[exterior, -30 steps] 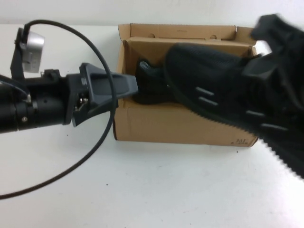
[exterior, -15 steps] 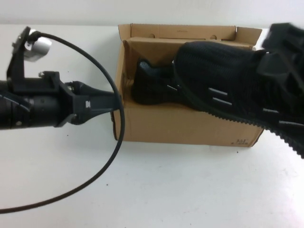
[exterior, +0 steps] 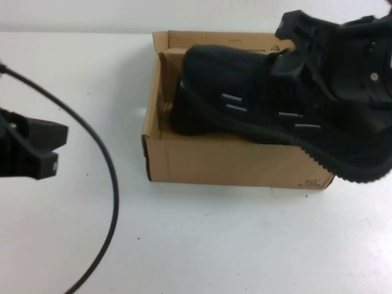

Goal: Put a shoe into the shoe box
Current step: Place the shoe in the shoe box

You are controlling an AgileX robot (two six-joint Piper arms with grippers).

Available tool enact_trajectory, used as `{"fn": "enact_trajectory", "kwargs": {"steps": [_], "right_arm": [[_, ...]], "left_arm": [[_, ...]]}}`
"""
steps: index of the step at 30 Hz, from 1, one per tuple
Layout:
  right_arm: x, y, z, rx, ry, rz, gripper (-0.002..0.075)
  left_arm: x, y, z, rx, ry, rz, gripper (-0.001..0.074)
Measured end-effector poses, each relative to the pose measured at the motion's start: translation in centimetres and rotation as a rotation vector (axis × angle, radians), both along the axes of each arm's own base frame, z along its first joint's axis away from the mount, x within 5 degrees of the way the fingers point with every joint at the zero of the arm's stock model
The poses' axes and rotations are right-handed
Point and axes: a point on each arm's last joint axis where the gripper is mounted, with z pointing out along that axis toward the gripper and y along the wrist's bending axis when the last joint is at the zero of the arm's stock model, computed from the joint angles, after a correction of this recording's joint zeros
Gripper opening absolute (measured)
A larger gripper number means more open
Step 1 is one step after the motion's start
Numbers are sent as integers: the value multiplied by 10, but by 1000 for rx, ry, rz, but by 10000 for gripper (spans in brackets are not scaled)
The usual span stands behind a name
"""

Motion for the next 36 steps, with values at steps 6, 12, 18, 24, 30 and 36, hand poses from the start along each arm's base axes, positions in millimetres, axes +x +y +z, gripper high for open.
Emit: {"fn": "enact_trajectory", "kwargs": {"steps": [6, 12, 18, 24, 30, 36], "right_arm": [[49, -11, -25, 15, 76, 153, -3], [93, -14, -36, 30, 54, 282, -3], [119, -4, -48, 31, 57, 325, -3], [137, 1, -75, 18, 111, 311, -3], [150, 5, -100, 3, 156, 312, -3], [160, 8, -123, -8, 207, 313, -3]], "left_arm": [[-27, 7, 3, -38, -39, 43, -1], [-39, 9, 1, -66, -38, 56, -1], [-39, 9, -1, -80, -24, 66, -1], [-39, 9, -1, -81, -23, 67, -1], [-39, 9, -1, -82, -23, 68, -1], [-39, 9, -1, -82, -23, 68, -1]]}}
